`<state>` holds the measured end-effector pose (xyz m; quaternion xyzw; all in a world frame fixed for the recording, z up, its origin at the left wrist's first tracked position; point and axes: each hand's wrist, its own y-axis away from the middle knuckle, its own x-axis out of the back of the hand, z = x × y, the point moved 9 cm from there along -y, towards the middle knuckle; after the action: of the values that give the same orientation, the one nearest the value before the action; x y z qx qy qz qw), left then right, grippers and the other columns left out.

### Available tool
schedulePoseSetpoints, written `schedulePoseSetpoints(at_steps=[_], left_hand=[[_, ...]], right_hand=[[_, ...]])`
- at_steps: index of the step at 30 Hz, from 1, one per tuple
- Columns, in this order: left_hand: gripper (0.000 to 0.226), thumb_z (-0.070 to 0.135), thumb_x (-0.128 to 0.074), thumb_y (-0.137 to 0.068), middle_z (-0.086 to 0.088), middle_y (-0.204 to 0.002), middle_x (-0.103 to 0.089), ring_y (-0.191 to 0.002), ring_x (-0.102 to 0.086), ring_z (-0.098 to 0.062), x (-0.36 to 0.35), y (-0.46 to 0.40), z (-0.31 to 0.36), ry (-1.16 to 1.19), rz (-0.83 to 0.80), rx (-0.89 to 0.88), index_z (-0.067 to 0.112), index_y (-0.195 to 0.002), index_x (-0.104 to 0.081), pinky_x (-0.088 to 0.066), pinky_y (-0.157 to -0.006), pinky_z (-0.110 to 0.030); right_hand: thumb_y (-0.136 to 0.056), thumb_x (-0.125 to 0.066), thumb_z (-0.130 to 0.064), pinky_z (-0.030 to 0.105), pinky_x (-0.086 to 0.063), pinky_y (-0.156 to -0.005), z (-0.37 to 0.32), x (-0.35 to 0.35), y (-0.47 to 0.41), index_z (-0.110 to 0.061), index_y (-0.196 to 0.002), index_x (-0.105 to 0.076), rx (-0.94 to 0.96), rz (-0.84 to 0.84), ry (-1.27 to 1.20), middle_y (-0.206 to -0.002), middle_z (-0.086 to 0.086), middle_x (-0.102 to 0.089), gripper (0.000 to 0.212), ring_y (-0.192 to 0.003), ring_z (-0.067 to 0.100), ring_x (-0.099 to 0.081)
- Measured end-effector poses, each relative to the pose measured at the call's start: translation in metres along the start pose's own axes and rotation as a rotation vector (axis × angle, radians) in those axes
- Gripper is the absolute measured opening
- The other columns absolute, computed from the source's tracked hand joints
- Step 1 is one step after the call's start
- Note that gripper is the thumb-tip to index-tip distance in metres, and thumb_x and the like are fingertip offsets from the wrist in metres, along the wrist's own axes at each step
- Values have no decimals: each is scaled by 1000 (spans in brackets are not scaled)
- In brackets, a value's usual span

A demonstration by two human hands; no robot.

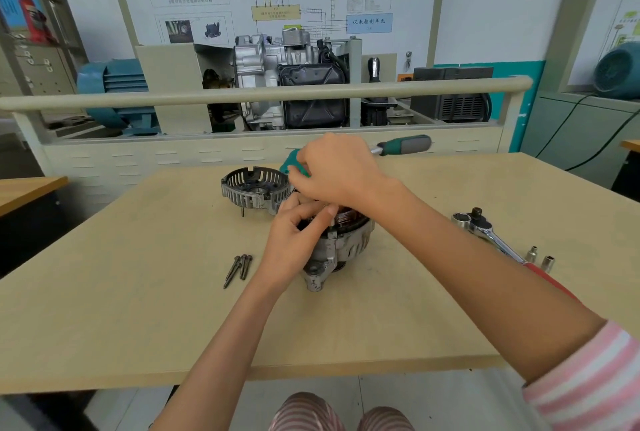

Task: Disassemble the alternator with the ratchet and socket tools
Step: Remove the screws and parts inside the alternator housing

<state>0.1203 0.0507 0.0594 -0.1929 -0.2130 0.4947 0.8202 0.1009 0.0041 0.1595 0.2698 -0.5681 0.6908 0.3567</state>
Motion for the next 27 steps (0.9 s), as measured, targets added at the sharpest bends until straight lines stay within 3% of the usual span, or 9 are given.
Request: schedulePoseSetpoints(at_steps=[2, 5, 8, 11, 14, 17, 20, 24, 27], left_hand=[[9, 33, -64, -82, -2, -98, -59, -106, -53, -17, -1, 1, 5, -6, -3, -13, 39, -80, -71, -41, -95, -30], [5, 31, -66, -79, -12, -91, -56, -96, -54, -22, -1, 0, 5, -3, 26, -11, 32, -81, -71, -42, -91, -32], [17, 16, -70, -81, 1, -74, -45, -78, -46, -15, 0, -2, 1, -8, 70, -2, 32, -76, -69, -40, -81, -28], [27, 7, -69, -82, 6, -70, -40, -73, -41, -11, -3, -2, 2, -26, 88, -5, 31, -69, -67, -36, -76, -24], [27, 8, -67, -83, 5, -72, -43, -78, -45, -14, -4, 0, 4, -23, 81, -9, 30, -69, -67, -38, -77, -26], [25, 12, -63, -87, 2, -86, -53, -97, -51, -19, -3, 2, 3, -11, 31, 5, 33, -74, -68, -41, -88, -28], [23, 17, -63, -88, 3, -93, -56, -104, -52, -16, -3, 2, 4, -21, 5, 4, 35, -74, -68, -40, -92, -26], [18, 18, -66, -85, 8, -90, -56, -103, -53, -18, -3, 1, 5, -7, 25, -14, 33, -78, -69, -41, -93, -27], [20, 13, -69, -82, 2, -79, -51, -87, -51, -20, -1, 0, 4, 6, 69, -34, 32, -78, -69, -42, -86, -29]], right_hand=[[-90, -43, -36, 26, -16, -45, 1, -1, 0, -20, -52, -31, 36, -30, -75, -50, -6, -36, 43, -46, 8, -30], [-91, -43, -33, 26, -16, -45, 5, -1, 1, -20, -52, -30, 11, -47, -97, -50, -5, -35, 43, -46, 7, -28], [-92, -44, -23, 25, -17, -43, 16, -3, 3, -17, -54, -29, -175, -26, 64, -53, -2, -32, 41, -45, 11, -28], [-91, -48, -14, 23, -18, -42, 21, -4, 5, -15, -56, -31, -329, -57, 183, -55, -1, -31, 39, -44, 14, -27], [-91, -46, -17, 24, -18, -42, 12, -3, 3, -15, -56, -30, -260, -45, 182, -55, -1, -31, 39, -44, 14, -26], [-92, -44, -27, 24, -16, -43, 2, 1, 1, -16, -55, -29, -124, -8, 187, -54, -2, -31, 41, -44, 13, -26], [-93, -41, -33, 25, -14, -44, -2, 2, 0, -15, -62, -39, -30, -2, 126, -54, -3, -31, 36, -46, 12, -27], [-92, -40, -34, 25, -15, -44, -4, 4, 0, -16, -65, -43, 44, -16, 40, -52, -5, -32, 33, -50, 14, -31], [-93, -40, -28, 25, -13, -44, 2, 3, 3, -14, -64, -43, -67, 15, 102, -52, -4, -29, 32, -47, 15, -28]])
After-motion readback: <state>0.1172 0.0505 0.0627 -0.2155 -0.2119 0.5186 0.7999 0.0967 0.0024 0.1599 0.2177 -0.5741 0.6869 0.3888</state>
